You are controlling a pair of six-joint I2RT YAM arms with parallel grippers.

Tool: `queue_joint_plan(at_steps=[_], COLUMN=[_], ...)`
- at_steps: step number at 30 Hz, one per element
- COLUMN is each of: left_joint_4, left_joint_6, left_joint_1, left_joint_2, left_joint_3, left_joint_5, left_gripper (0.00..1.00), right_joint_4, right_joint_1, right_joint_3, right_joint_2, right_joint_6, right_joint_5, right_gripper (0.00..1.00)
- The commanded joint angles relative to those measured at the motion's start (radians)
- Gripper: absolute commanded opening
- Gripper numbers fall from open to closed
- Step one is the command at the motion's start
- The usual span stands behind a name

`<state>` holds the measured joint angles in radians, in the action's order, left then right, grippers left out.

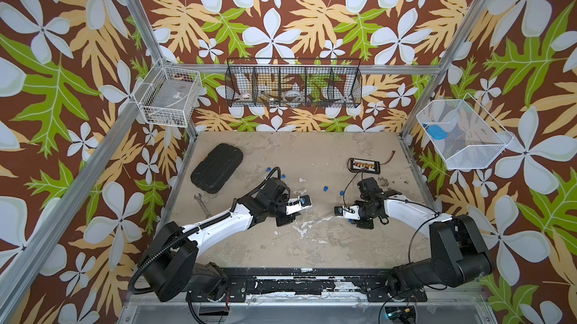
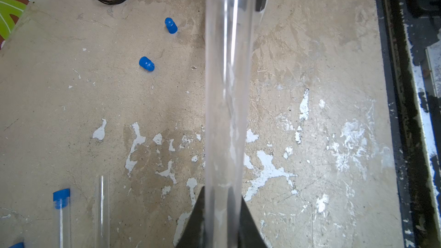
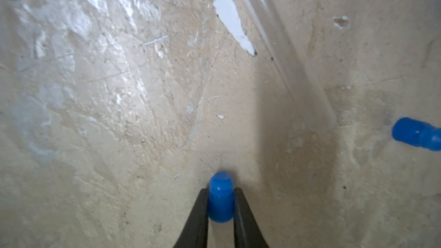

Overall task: Insert stoppers into test tubes
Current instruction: Pick up the stopper from the center of the board.

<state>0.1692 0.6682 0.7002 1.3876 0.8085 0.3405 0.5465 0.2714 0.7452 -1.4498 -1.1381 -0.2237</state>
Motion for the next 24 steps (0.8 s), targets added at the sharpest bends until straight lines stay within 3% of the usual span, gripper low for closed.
queue_joint_plan(at_steps=[1,8,14,24], left_joint_4=[0.016,0.000,-0.011,-0.063], left_joint_6=[0.014,0.025,0.090,0.147], left_joint_1=[-0.001,0.012,0.079,0.158], left_joint_2=[-0.002,-0.042,-0.084,-0.081], left_joint_3=[0.003,-0.012,-0.050,-0.087], left_joint_5=[-0.006,-0.041,-0.168,-0.358], left_gripper=[0.00,0.00,0.00,0.00], right_joint_4=[0.042,0.100,0.102,0.137], right_joint_1=[0.017,0.133,0.235,0.356], right_joint_3=[0.016,0.085,0.138,0.192], right_joint_2=[0.036,0.140,0.191,0.255], right_joint_6=[0.043,0.302,0.513,0.627], right_joint_5=[-0.012,-0.022,-0.041,-0.115], right_gripper=[0.19,0.17,0.07,0.02])
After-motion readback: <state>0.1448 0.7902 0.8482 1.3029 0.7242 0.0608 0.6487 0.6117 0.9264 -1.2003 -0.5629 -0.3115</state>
